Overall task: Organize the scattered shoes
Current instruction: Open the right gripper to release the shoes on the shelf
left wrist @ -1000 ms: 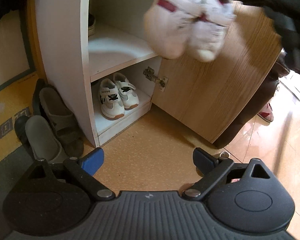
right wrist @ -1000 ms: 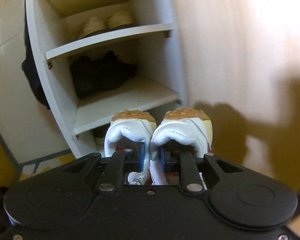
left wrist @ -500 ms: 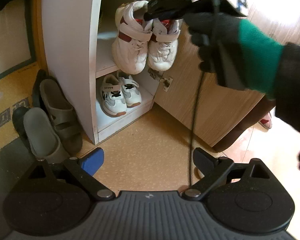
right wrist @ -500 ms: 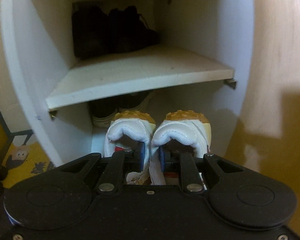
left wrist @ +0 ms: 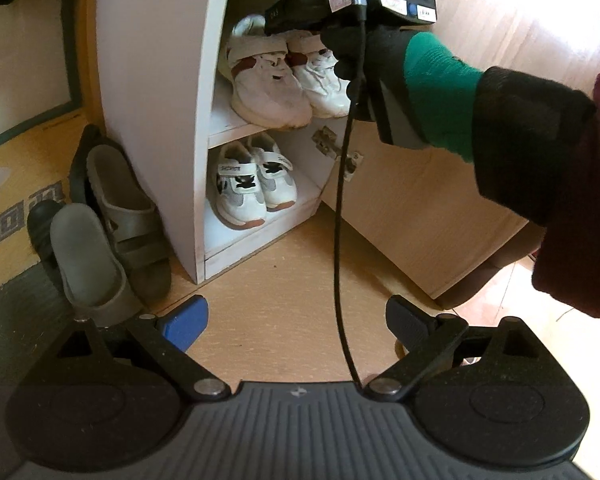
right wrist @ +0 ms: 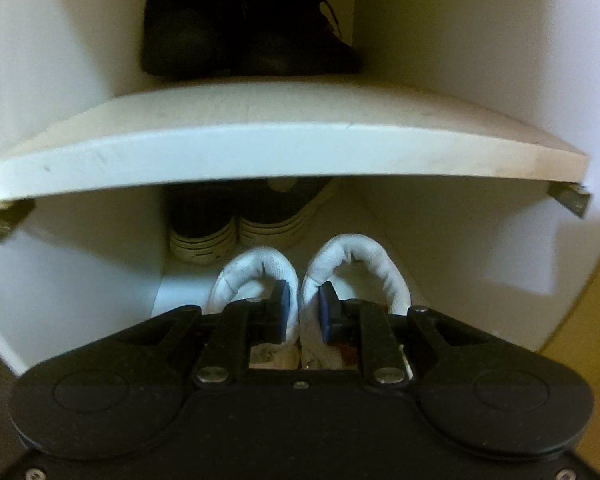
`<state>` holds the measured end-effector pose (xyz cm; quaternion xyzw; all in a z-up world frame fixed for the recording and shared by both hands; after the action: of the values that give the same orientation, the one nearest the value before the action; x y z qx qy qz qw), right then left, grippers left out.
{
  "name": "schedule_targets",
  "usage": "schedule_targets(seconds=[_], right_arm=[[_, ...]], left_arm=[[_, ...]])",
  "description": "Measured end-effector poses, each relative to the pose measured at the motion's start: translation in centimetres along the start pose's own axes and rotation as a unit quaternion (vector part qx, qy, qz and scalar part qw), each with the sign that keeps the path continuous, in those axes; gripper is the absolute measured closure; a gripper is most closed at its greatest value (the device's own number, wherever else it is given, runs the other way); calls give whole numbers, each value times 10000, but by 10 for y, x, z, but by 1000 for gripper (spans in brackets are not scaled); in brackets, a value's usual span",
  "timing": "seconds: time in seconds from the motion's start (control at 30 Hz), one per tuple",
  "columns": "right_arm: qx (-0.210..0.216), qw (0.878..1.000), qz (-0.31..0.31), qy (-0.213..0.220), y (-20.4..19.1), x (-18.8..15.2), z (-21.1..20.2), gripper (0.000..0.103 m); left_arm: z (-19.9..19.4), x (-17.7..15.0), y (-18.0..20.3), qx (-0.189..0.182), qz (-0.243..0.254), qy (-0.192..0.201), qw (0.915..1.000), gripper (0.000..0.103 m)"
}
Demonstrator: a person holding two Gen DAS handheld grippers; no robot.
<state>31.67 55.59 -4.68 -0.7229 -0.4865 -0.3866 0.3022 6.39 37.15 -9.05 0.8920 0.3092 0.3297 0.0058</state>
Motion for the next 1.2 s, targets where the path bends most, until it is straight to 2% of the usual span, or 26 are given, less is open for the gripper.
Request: schedule_targets(seconds=[0.07,0.1,0.13,0.27,0.33,0.5,0.53,0.63,0.77,0.83,0.9,1.03,1.13,1.2], right_arm=[[13,10000,28,43,0,0,8,80],[-10,10000,-7,27,1,0,10,71],[-30,10000,-39,11,1,1,13,67],[6,10000,6,25,3,1,4,62],[-10,10000,48,75,5,-2,-5,55],[16,9993,269,240,11,-11,-38,50],[2,9992,331,223,11,-13,-43,43],[54,9967,800,148,20,-28,-69,32],[-126,9949,989,-141,32,-55,-82,31],[-46,9915,1293,-93,36,-65,-94,31],[-2,9910,1337,-81,34,-72,-101,31],[220,9987,272,-369,-3,-91,-95,32],[166,9985,298,-439,-7,-94,-82,33],[142,9976,530,-424,-1,-91,-75,33]], left_arm=[[1,0,1,3,2,-1,10000,7],[1,0,1,0,3,-6,10000,7],[2,0,2,-11,10,-14,10000,7],[2,2,7,-49,53,-1,10000,7],[1,2,8,-48,69,5,10000,7],[1,3,9,17,83,27,10000,7],[0,3,11,20,106,40,9999,7],[-1,1,17,30,200,56,9998,7],[-5,-2,24,70,231,57,9997,7],[-7,-2,26,54,203,86,9997,7],[-11,-2,28,45,211,128,9997,7],[-11,-4,30,49,291,120,9995,7],[-8,-4,25,96,248,94,9996,7],[-6,-1,22,123,220,102,9996,7]])
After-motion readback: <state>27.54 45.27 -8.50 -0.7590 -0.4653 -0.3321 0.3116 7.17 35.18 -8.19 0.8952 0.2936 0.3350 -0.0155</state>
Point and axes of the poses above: each gripper's, at about its wrist camera, not at the fingertips, and z roughly the way its jaws point, y to its right, x to its top, the point moved 9 cm from there along z, roughly the way its jaws point, and after that the axes turned 3 degrees about z, right-handed, at the moved point
